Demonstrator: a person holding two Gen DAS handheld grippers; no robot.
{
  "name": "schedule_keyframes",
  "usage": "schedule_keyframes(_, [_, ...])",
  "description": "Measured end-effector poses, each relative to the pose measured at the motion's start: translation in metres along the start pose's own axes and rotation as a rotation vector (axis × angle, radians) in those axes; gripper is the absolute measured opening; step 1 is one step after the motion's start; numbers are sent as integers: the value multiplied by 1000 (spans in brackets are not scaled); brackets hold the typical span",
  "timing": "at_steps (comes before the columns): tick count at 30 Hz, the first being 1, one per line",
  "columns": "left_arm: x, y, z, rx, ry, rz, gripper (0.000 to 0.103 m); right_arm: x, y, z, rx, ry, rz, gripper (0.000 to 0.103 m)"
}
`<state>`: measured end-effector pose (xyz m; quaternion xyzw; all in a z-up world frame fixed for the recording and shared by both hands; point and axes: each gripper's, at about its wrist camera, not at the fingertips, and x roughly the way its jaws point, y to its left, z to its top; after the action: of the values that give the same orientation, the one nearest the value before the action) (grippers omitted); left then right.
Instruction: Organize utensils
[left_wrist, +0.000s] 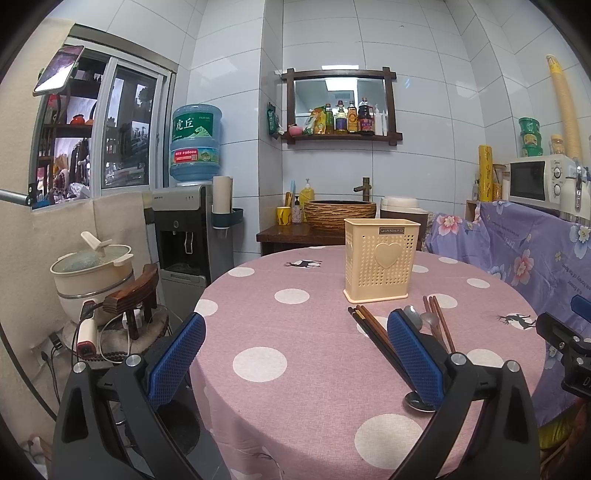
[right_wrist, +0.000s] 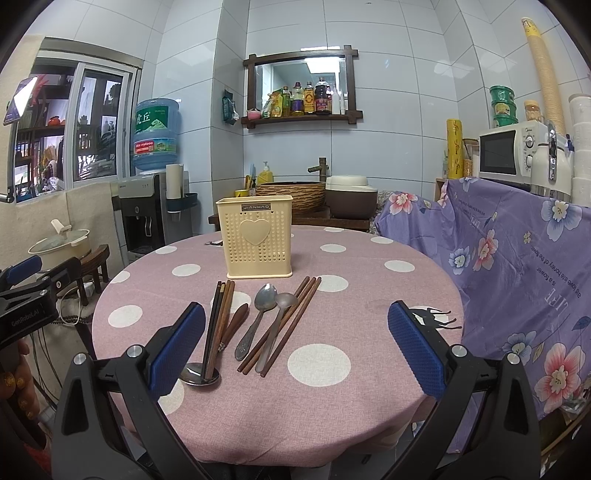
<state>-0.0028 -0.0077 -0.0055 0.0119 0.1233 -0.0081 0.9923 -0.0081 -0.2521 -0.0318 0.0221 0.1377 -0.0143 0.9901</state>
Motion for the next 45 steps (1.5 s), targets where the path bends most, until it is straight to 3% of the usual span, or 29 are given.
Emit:
schedule_keyframes(32, [7,5,-9,-2,20,0,98,6,1,-2,-11,33,0,98])
schedule_keyframes(35, [12,8,-11,-7,44,-5,98,16,0,-4,-24,74,-9,98])
schedule_keyframes(40, [36,13,-16,-8,150,-4,98,40,-16,-8,-32,147,-63,98])
schedule_keyframes(45, [77,17,-13,-34,306,-89,98,76,-45,-8,41,244,-83,98])
